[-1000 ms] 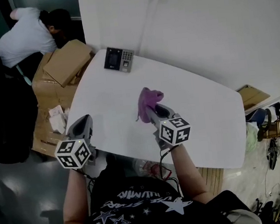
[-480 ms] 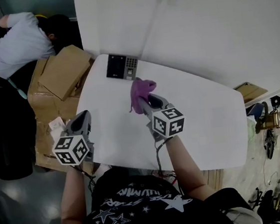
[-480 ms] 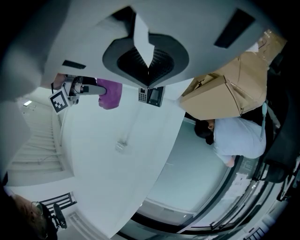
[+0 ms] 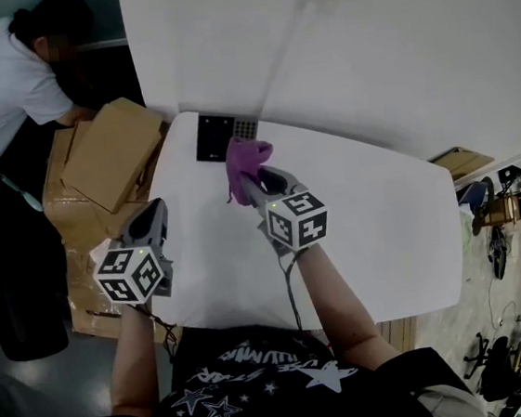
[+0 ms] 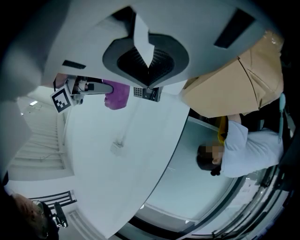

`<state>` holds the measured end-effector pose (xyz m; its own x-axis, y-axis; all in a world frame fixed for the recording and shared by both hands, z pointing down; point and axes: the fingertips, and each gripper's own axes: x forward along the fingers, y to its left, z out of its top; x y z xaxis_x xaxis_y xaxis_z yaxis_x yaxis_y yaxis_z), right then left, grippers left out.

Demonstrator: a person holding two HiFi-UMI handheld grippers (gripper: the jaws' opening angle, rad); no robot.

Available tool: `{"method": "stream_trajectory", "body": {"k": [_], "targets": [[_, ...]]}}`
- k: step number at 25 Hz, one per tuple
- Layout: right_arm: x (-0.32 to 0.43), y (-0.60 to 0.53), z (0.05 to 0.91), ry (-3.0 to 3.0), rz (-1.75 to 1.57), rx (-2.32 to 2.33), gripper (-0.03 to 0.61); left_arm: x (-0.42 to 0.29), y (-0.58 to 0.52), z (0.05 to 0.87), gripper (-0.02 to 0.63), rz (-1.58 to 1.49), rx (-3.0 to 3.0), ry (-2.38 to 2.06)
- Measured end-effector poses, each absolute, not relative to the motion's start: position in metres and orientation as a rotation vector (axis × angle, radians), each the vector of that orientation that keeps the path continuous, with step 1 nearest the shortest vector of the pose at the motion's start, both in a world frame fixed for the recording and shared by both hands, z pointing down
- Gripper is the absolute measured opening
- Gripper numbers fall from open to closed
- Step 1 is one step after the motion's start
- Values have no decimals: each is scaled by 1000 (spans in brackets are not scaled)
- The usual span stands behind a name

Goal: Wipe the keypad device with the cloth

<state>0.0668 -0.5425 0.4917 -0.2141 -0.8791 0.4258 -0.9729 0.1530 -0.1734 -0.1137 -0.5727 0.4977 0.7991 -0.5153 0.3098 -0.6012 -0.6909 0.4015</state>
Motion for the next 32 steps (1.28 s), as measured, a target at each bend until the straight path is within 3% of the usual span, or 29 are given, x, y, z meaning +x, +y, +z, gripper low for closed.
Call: {"method": "stream_trajectory", "body": {"k": [32], "targets": [[48, -661, 559, -2118, 665, 1708, 92, -95, -621, 536, 8, 295, 2440, -783]]}}
